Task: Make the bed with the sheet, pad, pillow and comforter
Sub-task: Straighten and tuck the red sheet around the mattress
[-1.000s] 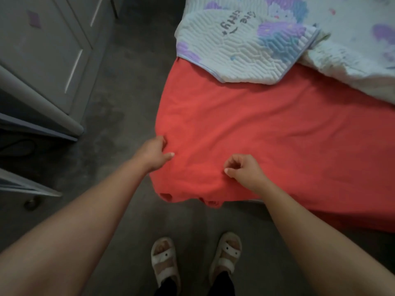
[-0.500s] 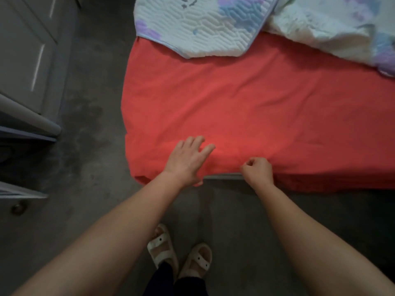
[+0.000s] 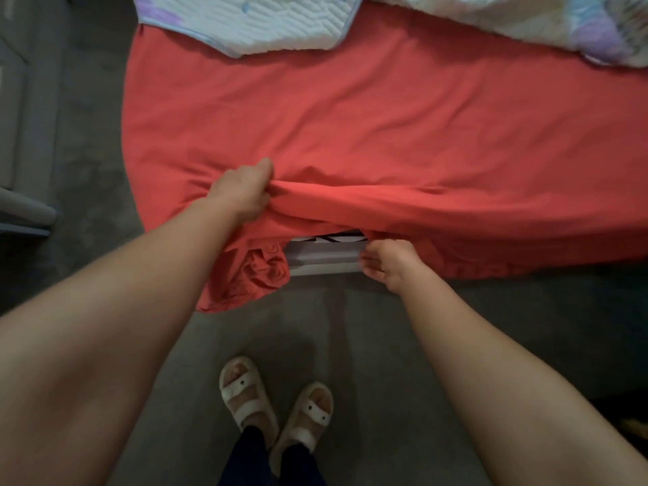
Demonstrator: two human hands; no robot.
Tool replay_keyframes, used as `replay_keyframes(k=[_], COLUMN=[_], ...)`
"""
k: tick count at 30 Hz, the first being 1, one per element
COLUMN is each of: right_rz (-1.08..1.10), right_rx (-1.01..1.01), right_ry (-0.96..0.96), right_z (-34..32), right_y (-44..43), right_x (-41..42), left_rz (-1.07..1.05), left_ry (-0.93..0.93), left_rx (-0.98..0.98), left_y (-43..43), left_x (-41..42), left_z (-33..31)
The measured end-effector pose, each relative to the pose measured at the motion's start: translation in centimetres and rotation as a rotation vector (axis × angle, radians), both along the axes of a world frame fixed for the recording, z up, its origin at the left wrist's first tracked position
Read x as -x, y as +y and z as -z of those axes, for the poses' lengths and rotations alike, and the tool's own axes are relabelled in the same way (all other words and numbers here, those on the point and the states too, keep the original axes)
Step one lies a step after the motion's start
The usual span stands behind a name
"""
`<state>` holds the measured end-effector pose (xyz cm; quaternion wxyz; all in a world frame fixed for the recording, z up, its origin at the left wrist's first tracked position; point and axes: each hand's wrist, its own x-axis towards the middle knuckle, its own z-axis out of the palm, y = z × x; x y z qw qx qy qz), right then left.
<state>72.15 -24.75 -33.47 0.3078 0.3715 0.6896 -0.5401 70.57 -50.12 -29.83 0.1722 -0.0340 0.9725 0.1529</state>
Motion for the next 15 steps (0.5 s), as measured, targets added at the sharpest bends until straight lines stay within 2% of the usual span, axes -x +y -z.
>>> replay_keyframes(k=[7,12,15], right_rz=[0.397,0.549,0.685], right_rx=[0.23,0.159,0.109], right_ry=[-0.065,-0.055,0.043], right_z=[2.5,4.1,3.3], right_y=[-2.3,-1.5,-1.0], right_x=[1.7,2.1,1.4], left_rz=[-0.019,-0.018,-0.018], left_ry=[-0.002,0.002,-0.007], left_rx=[-0.019,-0.009,-0.007], left_y=[0.1,0.2,0.1], left_x=[-0.2,-0.8,-1.1], left_z=[-0.2,-0.9,-1.1])
